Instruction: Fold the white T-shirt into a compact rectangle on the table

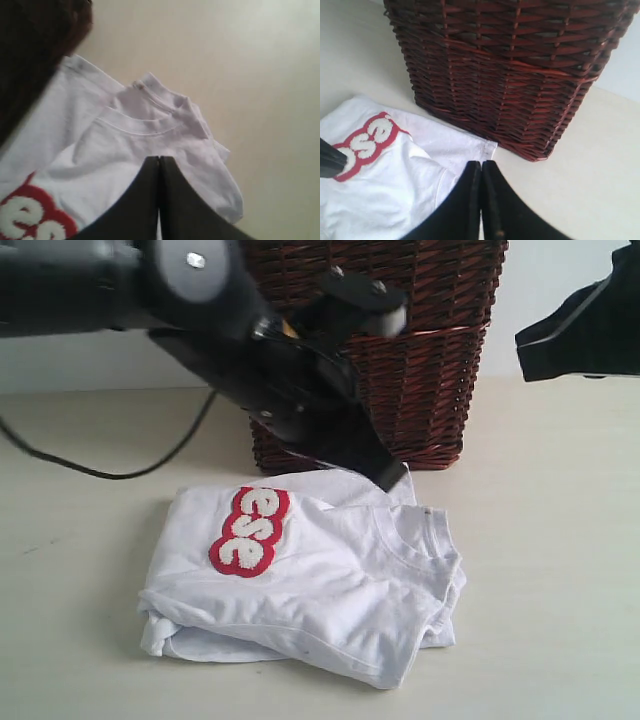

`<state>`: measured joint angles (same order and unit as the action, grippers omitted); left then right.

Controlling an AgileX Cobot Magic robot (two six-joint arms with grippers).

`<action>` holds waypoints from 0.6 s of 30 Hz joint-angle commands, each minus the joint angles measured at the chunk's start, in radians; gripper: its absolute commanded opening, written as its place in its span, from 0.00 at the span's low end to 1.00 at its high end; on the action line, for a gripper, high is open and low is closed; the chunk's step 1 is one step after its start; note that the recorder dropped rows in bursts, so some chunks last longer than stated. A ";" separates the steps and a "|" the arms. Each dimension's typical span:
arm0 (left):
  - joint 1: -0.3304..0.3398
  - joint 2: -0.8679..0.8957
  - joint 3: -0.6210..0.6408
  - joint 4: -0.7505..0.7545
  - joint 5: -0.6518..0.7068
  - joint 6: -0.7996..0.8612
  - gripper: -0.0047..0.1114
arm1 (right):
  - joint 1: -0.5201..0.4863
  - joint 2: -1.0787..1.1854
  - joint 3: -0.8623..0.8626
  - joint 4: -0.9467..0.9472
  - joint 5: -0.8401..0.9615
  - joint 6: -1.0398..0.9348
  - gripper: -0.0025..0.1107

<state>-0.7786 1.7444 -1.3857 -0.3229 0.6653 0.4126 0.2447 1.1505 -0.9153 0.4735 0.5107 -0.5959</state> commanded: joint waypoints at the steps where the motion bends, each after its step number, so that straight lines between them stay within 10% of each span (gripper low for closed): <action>1: 0.021 -0.265 0.197 0.005 -0.160 0.004 0.04 | 0.000 -0.098 0.049 0.058 -0.091 -0.007 0.02; 18: 0.021 -1.367 0.887 -0.120 -0.686 -0.031 0.04 | 0.000 -1.150 0.476 0.280 -0.369 0.007 0.02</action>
<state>-0.7594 0.4799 -0.5521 -0.4204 0.0223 0.3917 0.2447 0.0464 -0.4674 0.7503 0.1621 -0.5926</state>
